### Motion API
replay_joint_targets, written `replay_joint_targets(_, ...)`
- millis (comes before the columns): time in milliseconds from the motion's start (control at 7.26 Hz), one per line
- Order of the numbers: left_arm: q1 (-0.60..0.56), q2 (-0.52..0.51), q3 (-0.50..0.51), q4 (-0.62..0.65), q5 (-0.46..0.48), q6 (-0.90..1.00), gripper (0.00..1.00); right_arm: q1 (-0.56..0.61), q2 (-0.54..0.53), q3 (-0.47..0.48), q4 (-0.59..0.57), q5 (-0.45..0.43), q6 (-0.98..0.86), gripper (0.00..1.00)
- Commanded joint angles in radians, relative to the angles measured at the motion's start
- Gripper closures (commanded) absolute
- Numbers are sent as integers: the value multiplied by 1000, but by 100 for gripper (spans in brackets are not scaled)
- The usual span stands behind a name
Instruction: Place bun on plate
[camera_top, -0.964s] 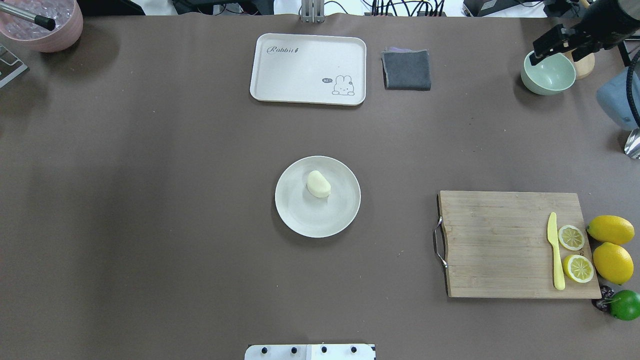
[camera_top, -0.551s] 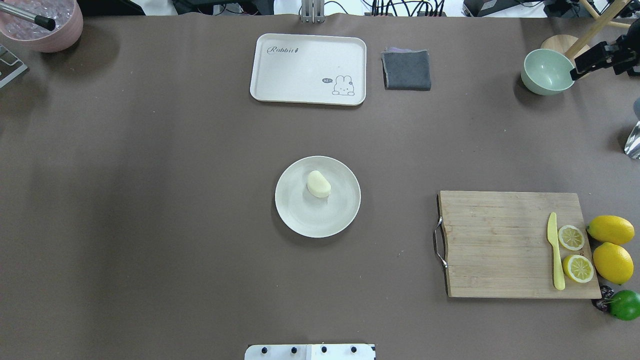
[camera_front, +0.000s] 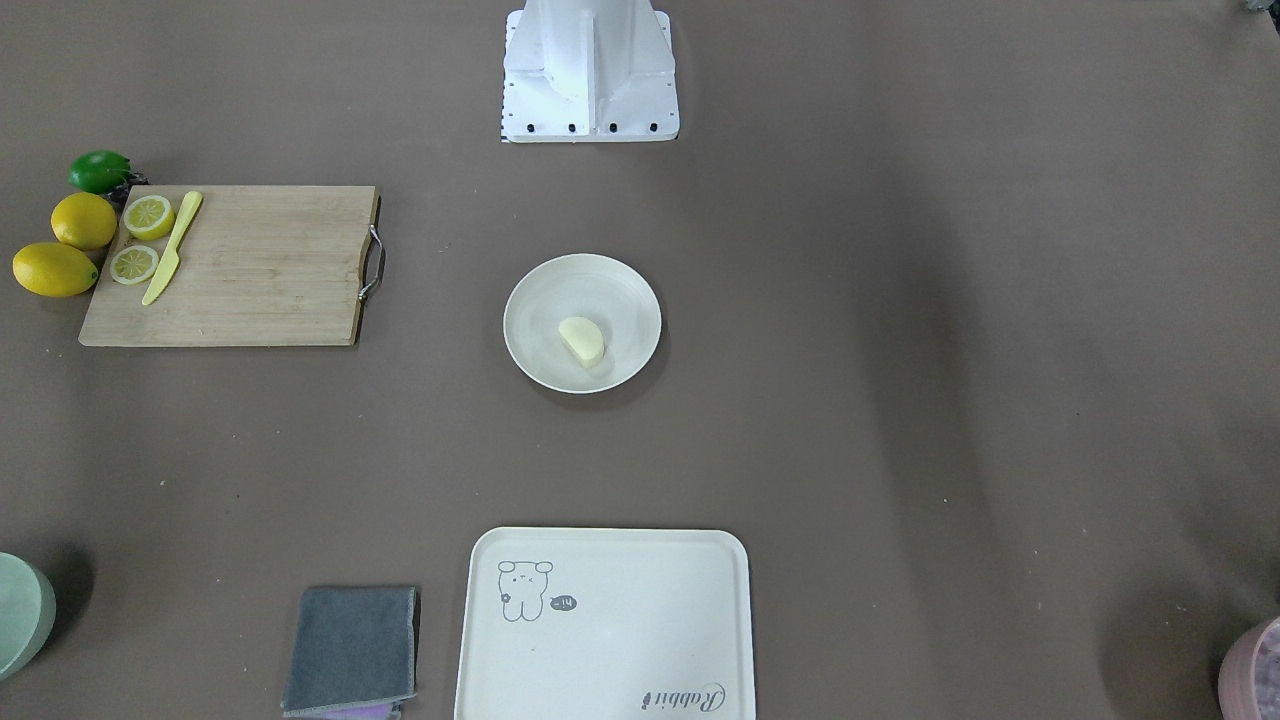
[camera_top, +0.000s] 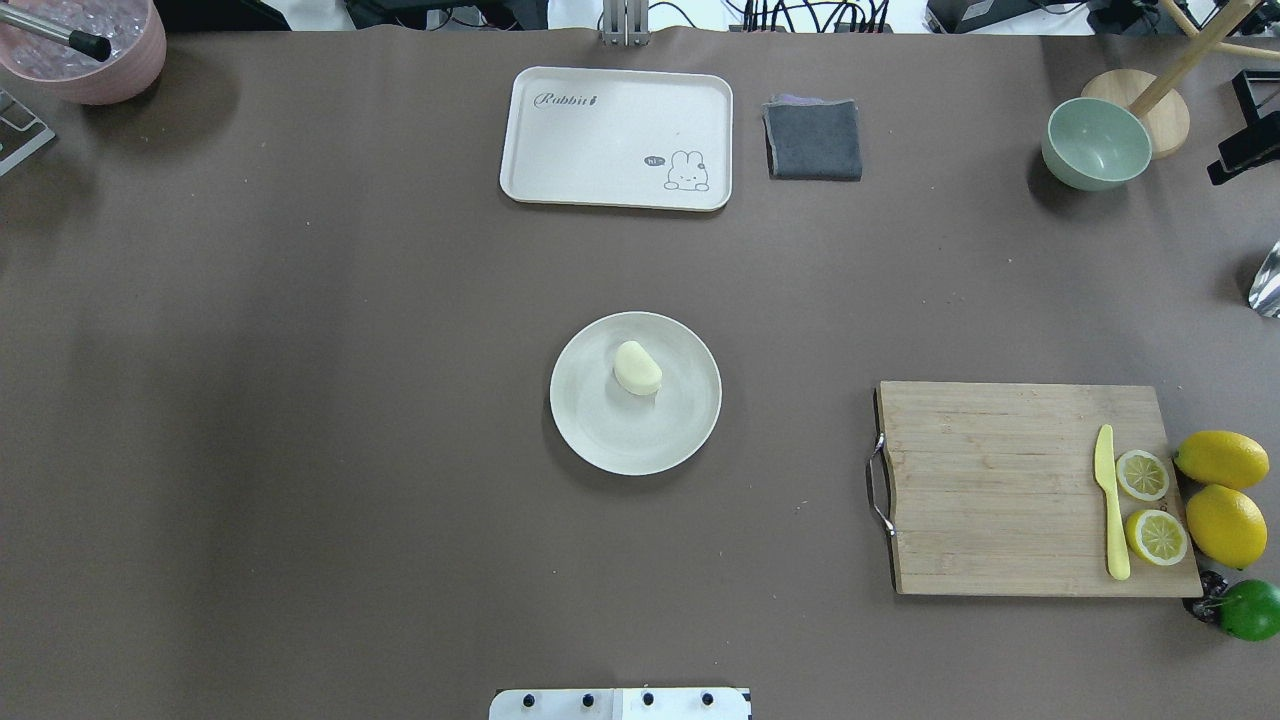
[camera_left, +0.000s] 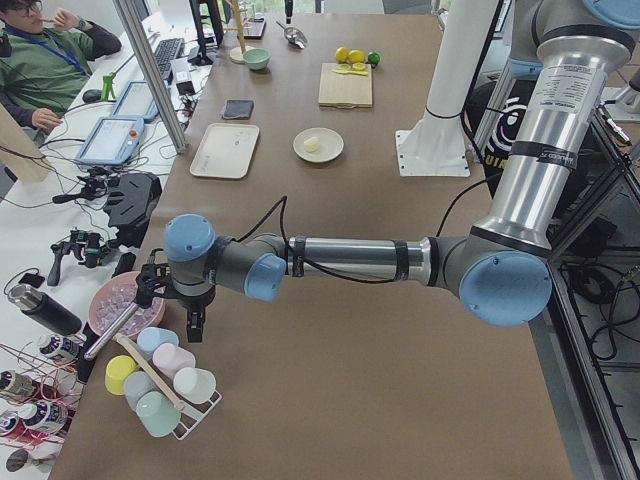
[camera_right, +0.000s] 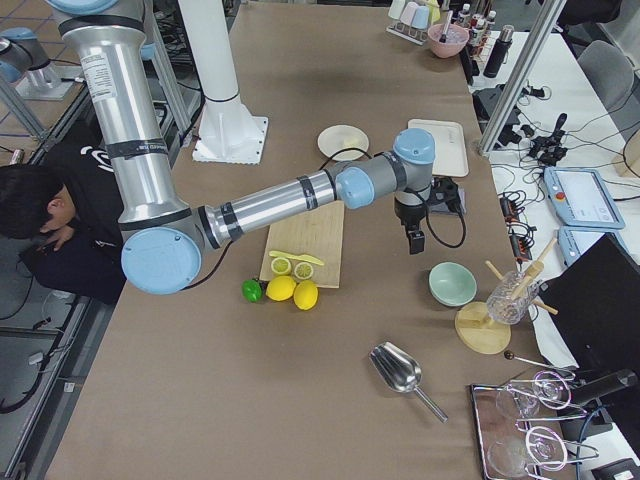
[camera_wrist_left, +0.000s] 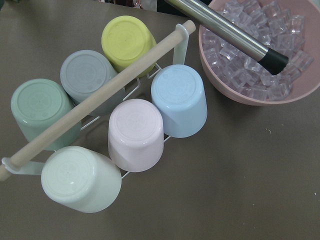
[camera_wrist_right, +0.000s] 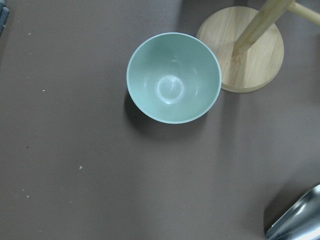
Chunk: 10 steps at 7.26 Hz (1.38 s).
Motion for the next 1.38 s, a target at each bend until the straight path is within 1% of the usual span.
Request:
replay_joint_targets(0, 13, 4, 8, -15, 0, 4, 2, 38, -20, -74, 8, 3, -131, 0)
replay_joint_targets(138, 21, 4, -4, -47, 0, -4, 2, 50, -23, -88, 5, 5, -164, 0)
replay_joint_targets(275, 24, 3, -8, -53, -1, -7, 2, 58, -23, -92, 5, 9, -160, 0)
replay_joint_targets(551, 27, -9, 5, -45, -1, -12, 2, 69, -16, -91, 5, 11, -152, 0)
replay_joint_targets(826, 28, -8, 9, -44, 0, -81, 2, 76, -14, -89, 5, 13, -151, 0)
replay_joint_targets(1239, 30, 1, 10, -42, 3, -73, 2, 79, -10, -91, 5, 13, -149, 0)
